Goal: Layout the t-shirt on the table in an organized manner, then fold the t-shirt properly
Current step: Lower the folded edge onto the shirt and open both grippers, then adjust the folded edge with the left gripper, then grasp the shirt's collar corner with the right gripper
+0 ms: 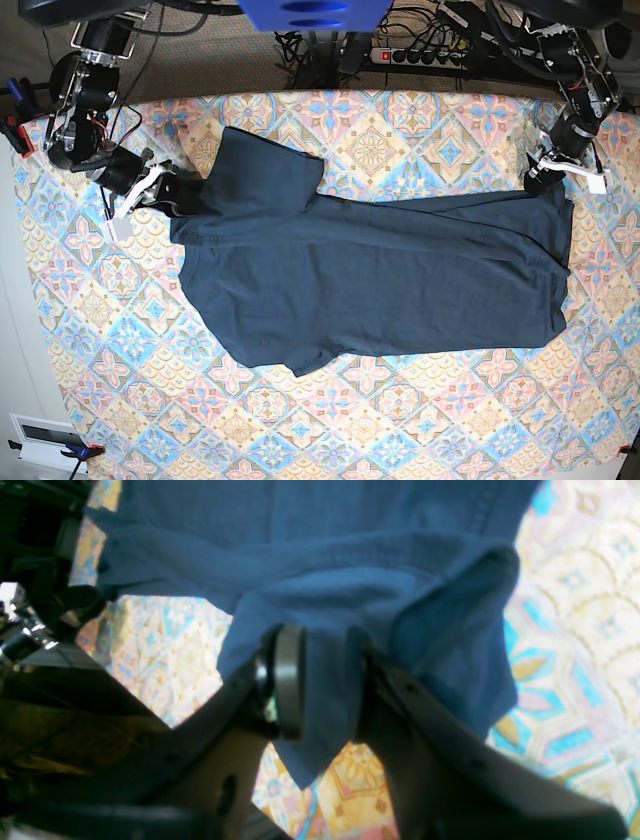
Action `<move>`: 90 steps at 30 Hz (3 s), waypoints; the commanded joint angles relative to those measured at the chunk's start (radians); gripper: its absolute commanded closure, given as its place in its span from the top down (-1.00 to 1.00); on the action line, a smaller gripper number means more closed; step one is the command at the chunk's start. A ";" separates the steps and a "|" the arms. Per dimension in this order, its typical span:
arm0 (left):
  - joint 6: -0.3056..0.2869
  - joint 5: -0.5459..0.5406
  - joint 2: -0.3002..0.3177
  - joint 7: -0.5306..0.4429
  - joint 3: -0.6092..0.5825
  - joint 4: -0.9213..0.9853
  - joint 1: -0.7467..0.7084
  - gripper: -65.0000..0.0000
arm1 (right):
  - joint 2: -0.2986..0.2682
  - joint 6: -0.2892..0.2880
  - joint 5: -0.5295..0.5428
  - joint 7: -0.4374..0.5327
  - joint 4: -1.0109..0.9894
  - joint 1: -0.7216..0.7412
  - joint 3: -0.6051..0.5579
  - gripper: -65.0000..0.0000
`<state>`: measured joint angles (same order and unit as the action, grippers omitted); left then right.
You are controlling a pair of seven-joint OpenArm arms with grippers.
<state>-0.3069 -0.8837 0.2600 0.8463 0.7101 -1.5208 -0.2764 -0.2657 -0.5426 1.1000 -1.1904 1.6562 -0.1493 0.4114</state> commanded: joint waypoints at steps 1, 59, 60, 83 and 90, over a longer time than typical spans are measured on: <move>-0.007 -0.013 0.008 -0.009 0.007 -0.002 0.004 -0.31 | -0.016 -0.006 0.021 0.016 0.017 0.009 0.005 -0.58; -0.013 0.189 0.181 -0.092 0.004 0.317 0.225 -1.00 | -0.016 -0.006 0.016 0.019 -0.143 -0.063 0.011 -0.27; -0.013 0.189 0.181 -0.092 0.004 0.317 0.225 -1.00 | -0.016 -0.006 0.016 0.020 -0.144 -0.063 0.011 -0.27; -0.015 0.189 0.181 -0.092 0.003 0.317 0.225 -1.00 | -0.014 -0.006 0.010 0.060 -0.264 0.069 0.002 -0.28; -0.015 0.189 0.180 -0.092 0.001 0.317 0.225 -1.00 | 0.004 -0.006 -0.096 0.062 -0.310 0.093 0.008 -0.28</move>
<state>-0.3145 -0.6834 0.4160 0.7673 0.7067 -1.1858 -0.0608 -0.2512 -0.5461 0.9936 -1.1442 1.3376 -0.0654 0.4149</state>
